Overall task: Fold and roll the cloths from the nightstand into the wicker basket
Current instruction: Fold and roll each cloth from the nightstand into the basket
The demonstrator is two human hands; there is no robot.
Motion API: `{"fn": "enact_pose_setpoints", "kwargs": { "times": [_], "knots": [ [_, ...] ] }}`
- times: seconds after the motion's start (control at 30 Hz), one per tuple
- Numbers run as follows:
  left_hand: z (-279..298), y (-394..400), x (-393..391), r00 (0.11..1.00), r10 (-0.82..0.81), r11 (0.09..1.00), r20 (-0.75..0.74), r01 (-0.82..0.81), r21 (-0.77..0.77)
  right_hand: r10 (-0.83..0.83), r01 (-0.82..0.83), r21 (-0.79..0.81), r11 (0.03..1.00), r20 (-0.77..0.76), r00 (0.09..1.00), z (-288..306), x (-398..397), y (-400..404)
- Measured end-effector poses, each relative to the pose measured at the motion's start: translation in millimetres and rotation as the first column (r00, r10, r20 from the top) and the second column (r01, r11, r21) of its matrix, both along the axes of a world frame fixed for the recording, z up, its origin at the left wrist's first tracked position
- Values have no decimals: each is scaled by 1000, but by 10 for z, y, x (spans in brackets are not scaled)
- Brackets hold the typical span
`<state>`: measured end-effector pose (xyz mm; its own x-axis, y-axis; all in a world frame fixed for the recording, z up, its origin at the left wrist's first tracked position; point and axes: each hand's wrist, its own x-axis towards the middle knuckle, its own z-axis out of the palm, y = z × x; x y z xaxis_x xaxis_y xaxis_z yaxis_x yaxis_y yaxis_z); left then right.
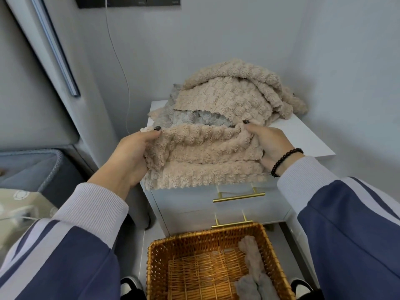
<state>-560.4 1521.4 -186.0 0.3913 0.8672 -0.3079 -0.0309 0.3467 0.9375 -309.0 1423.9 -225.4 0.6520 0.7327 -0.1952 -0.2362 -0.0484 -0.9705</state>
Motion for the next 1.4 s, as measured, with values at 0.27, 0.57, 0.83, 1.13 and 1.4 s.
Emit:
{"fn": "enact_pose_setpoints", "kwargs": {
  "times": [0.27, 0.57, 0.83, 1.13, 1.4],
  "knots": [
    [-62, 41, -184, 977, 36, 999, -209, -36, 7, -4, 62, -161, 985, 338, 941, 246, -107, -255],
    [-93, 45, -277, 971, -26, 999, -237, 32, 23, 185, -37, -292, 956, 497, 848, 228, -9, -425],
    [-120, -11, -251, 903, -29, 977, -428, 116, 177, 236, -59, -309, 949, 576, 783, 156, 33, -488],
    [-175, 6, -299, 847, 18, 927, -531, 184, 326, 281, -93, -339, 936, 563, 777, 155, 83, -570],
    [-259, 57, -284, 820, 43, 862, -571, 259, 436, 178, 60, -345, 937, 617, 767, 89, 66, -581]
  ]
}}
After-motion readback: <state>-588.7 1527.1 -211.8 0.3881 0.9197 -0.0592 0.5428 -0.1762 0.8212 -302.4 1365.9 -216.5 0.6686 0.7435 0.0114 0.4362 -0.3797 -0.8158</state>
